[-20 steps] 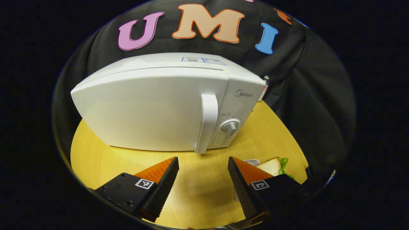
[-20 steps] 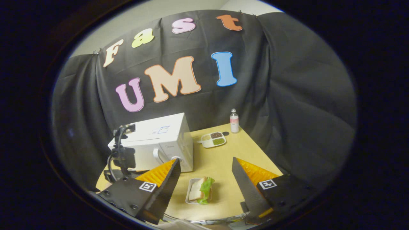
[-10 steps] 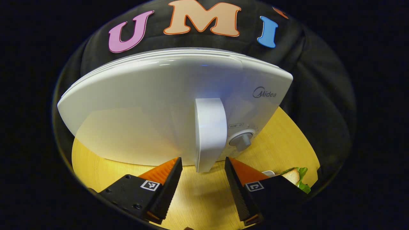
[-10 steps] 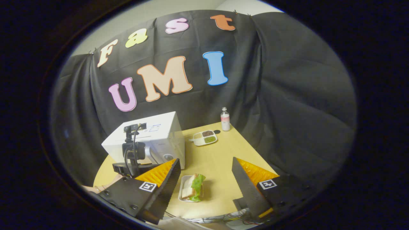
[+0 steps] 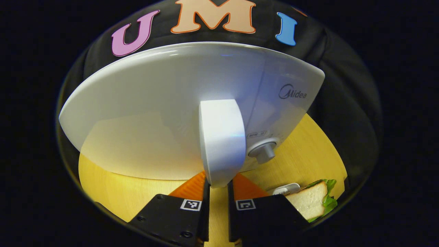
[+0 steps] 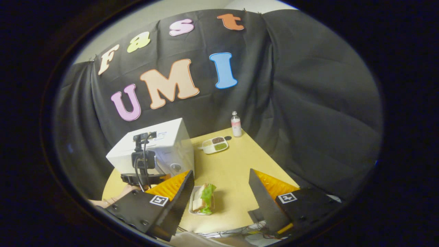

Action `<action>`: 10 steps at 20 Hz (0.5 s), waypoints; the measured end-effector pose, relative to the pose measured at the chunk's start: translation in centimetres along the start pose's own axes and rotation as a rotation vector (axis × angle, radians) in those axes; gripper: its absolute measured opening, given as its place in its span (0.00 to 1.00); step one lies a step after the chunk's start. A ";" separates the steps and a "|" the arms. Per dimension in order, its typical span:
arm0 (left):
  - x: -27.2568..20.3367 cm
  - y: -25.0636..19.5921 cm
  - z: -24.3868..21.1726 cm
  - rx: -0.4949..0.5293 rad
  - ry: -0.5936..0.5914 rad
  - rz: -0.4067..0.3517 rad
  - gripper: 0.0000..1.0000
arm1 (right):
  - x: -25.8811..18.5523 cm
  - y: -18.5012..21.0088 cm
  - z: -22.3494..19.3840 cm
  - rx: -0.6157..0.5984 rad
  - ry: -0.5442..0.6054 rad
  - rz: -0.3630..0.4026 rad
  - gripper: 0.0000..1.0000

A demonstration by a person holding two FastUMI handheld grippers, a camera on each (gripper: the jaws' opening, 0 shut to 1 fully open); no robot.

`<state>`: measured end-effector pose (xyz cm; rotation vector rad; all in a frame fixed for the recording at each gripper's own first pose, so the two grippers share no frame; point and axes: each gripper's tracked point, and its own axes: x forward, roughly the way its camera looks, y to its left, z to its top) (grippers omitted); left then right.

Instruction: Open the microwave oven with the left hand, put the food in, and close the microwave oven.

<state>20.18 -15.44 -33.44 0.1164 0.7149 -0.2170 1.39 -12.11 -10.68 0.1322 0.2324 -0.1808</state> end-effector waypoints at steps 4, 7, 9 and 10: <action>0.0 0.0 0.0 0.006 -0.014 0.001 0.16 | -0.2 0.5 0.0 -0.001 -0.004 0.013 0.99; -0.1 0.1 0.0 -0.008 -0.026 0.005 0.10 | -0.3 0.3 -0.2 0.006 0.000 0.013 0.99; -0.2 0.1 0.1 -0.020 -0.041 0.014 0.08 | -0.6 0.2 -0.3 0.014 0.002 0.008 0.99; -0.2 0.1 0.1 -0.031 -0.046 0.018 0.08 | -0.6 0.1 -0.4 0.016 0.004 0.005 0.99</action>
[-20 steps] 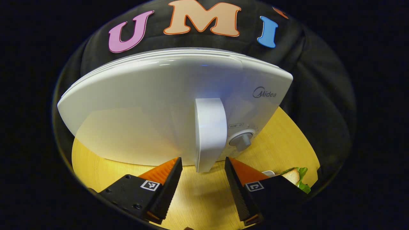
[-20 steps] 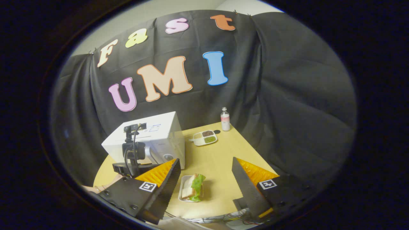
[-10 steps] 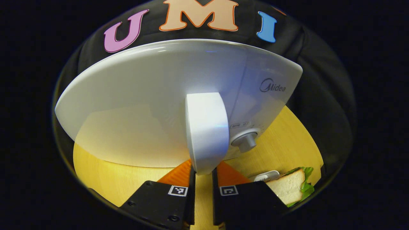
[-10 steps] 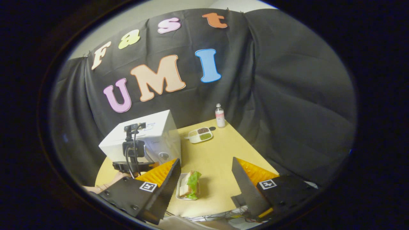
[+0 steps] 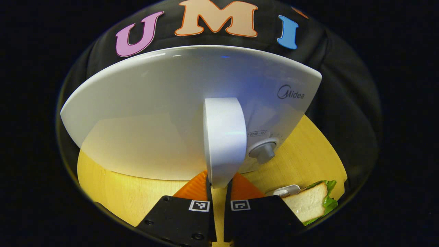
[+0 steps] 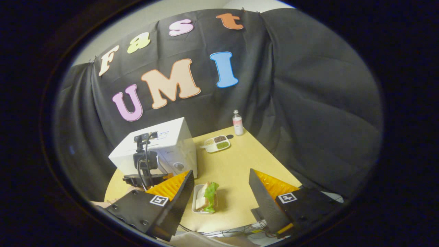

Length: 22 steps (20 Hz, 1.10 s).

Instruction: Open the microwave oven with the left hand, put the food in, and close the microwave oven.

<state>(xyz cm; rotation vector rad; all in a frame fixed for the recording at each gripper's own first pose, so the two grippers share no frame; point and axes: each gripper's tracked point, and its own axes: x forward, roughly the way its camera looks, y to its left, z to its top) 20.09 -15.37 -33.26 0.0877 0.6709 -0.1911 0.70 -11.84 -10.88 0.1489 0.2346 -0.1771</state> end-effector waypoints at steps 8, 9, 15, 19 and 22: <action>-0.7 0.1 -0.7 -0.091 -0.011 0.040 0.06 | -0.3 0.1 -1.0 0.020 0.035 0.013 0.99; -1.9 0.1 -1.7 -0.109 -0.017 0.046 0.06 | -0.3 0.0 -1.0 0.017 0.036 0.010 0.99; -6.7 0.8 -5.8 -0.028 -0.040 0.018 0.11 | 0.9 1.6 -2.0 -0.033 0.081 0.067 0.99; -8.8 1.6 -7.4 -0.054 -0.024 0.041 0.18 | 1.7 3.9 -2.8 -0.075 0.115 0.141 0.99; -10.4 2.3 -8.9 -0.099 -0.006 0.051 0.23 | 2.2 4.7 -3.8 -0.086 0.146 0.169 0.92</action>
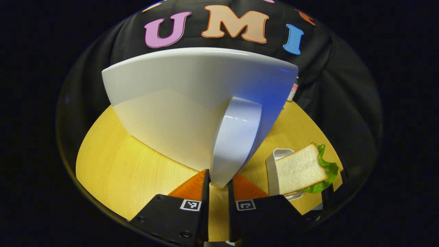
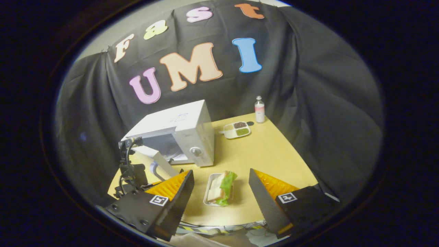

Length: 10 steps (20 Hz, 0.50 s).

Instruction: Open the microwave oven with the left hand, put the food in, and close the microwave oven.

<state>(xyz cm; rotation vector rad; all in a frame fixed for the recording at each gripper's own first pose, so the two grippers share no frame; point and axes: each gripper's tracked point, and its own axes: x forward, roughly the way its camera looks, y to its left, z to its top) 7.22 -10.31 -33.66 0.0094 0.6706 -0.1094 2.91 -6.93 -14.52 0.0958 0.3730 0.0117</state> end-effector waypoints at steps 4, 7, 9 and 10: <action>-2.5 1.9 -1.5 -0.011 0.043 0.030 0.32 | 0.8 0.4 -0.9 0.004 0.038 0.014 0.92; -4.4 4.0 -1.6 0.000 0.012 0.071 0.50 | 1.4 0.4 -1.4 0.017 0.067 0.029 0.92; -5.3 5.3 -2.0 -0.029 0.010 0.104 0.72 | 1.7 0.3 -1.6 0.013 0.080 0.033 0.92; -6.0 6.1 -2.4 -0.050 0.010 0.121 0.82 | 2.1 0.2 -1.7 0.008 0.090 0.035 0.92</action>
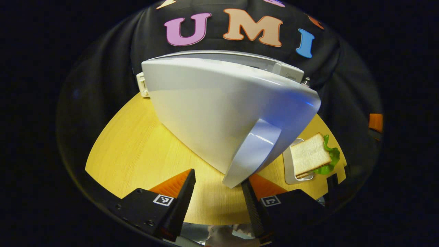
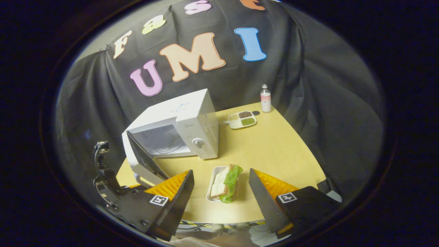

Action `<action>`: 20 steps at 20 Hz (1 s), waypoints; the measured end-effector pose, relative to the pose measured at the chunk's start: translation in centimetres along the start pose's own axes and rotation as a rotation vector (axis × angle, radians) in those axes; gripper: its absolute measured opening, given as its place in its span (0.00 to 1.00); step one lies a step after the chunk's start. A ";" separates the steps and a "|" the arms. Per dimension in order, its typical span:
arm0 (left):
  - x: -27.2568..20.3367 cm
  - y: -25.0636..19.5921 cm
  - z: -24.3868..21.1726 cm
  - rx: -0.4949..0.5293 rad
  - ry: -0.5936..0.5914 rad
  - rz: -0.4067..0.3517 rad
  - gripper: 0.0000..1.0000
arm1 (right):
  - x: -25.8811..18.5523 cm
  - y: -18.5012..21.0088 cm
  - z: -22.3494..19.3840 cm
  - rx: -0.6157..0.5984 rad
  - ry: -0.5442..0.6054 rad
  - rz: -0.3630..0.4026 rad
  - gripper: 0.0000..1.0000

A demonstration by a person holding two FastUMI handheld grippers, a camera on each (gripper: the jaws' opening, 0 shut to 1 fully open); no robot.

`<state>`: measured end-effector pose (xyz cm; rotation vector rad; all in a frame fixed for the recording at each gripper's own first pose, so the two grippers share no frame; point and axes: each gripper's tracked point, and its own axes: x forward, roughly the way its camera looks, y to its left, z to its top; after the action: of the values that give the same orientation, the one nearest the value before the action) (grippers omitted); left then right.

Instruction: Open the microwave oven with the left hand, put the food in, and close the microwave oven.

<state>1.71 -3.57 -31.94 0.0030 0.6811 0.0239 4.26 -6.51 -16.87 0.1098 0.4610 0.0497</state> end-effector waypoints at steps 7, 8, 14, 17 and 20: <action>-3.4 5.0 -2.3 -0.121 0.024 0.127 0.86 | 3.6 -0.7 -2.9 0.083 0.165 0.047 0.99; -4.1 6.0 -2.3 -0.140 0.020 0.151 0.86 | 4.1 -0.8 -3.2 0.096 0.178 0.052 0.99; -7.6 11.0 -3.3 -0.290 0.000 0.251 0.85 | 6.7 -1.4 -6.0 0.134 0.294 0.079 0.92; -8.8 12.5 -4.4 -0.354 -0.003 0.299 0.86 | 7.6 -1.7 -7.5 0.124 0.350 0.092 0.92; -11.0 15.5 -5.1 -0.348 -0.019 0.414 0.86 | 8.6 -1.9 -8.6 0.109 0.390 0.101 0.92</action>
<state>-10.35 11.62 -28.79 -0.1903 0.6412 0.5388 8.14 -7.00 -28.57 0.2328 0.8476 0.1468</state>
